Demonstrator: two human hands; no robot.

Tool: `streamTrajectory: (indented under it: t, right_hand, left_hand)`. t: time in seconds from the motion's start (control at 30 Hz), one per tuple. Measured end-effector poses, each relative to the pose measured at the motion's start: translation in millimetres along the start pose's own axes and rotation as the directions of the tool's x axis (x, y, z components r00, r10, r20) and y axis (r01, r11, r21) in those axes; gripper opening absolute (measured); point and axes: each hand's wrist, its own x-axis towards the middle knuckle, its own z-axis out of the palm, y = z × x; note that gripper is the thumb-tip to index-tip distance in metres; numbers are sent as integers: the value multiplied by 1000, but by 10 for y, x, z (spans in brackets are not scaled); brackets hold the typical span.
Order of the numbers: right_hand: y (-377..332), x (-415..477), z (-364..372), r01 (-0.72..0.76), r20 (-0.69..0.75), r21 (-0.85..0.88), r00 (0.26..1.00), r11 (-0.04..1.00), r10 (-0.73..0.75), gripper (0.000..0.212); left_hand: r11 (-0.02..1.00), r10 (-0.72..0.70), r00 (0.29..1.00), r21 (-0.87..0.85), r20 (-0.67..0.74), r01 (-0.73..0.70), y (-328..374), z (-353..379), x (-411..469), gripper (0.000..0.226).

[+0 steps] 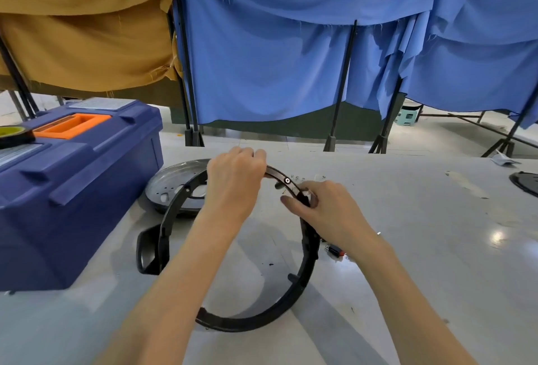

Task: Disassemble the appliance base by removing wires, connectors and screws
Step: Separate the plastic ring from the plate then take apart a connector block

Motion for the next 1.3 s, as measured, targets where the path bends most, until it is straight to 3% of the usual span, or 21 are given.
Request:
streamTrajectory:
  t: [0.07, 0.17, 0.27, 0.37, 0.47, 0.53, 0.63, 0.73, 0.77, 0.87, 0.97, 1.07, 1.3]
  right_hand:
    - [5, -2, -44, 19, 3, -10, 1000, 1000, -19, 30]
    - [27, 12, -56, -24, -36, -45, 999, 999, 23, 73]
    - [15, 25, -32, -33, -70, -62, 997, 998, 29, 58]
    - [-26, 3, -23, 14, -108, -120, 994, 993, -27, 37]
    - [-59, -22, -14, 46, -143, -126, 988, 991, -65, 38]
    - [-66, -16, 4, 67, -157, -135, 984, 989, -88, 42]
    - [-62, -1, 17, 55, -151, -78, 986, 995, -66, 49]
    - [-61, -8, -100, -58, -55, 111, 996, 992, 64, 91]
    - [-58, -9, -140, -87, -40, 154, 995, 984, 94, 93]
    - [-52, 12, -181, -115, -74, 461, 983, 880, 167, 66]
    - [-119, 15, -135, -150, -69, 757, 950, 636, 306, 49]
    - [-205, -1, -36, -168, -37, 843, 930, 510, 366, 51]
    - [-221, -42, 329, -194, -9, 855, 922, 480, 387, 51]
  left_hand:
    - [997, -71, 997, -24, -37, 70, -54, -21, -18, 29]
    - [981, -165, 973, -125, -162, 145, -82, -72, -53, 22]
    - [980, -185, 968, -105, -168, 169, -92, -119, -45, 16]
    - [967, -176, 980, -171, 97, 191, -205, -188, 32, 29]
    - [883, -77, 910, -396, 406, 251, -359, -344, 143, 66]
    - [842, -11, 862, -460, 506, 281, -426, -419, 190, 86]
    - [730, 42, 832, -585, 554, 352, -478, -416, 181, 66]
    - [665, -32, 874, -643, 484, 380, -549, -370, 120, 46]
    - [644, -71, 889, -660, 452, 387, -577, -372, 100, 44]
    - [659, -201, 930, -660, 308, 361, -616, -419, 77, 44]
    - [731, -299, 940, -593, 164, 336, -568, -473, 75, 53]
    - [765, -352, 932, -548, 85, 339, -479, -475, 54, 56]
    - [776, -381, 923, -526, 50, 348, -319, -347, -52, 51]
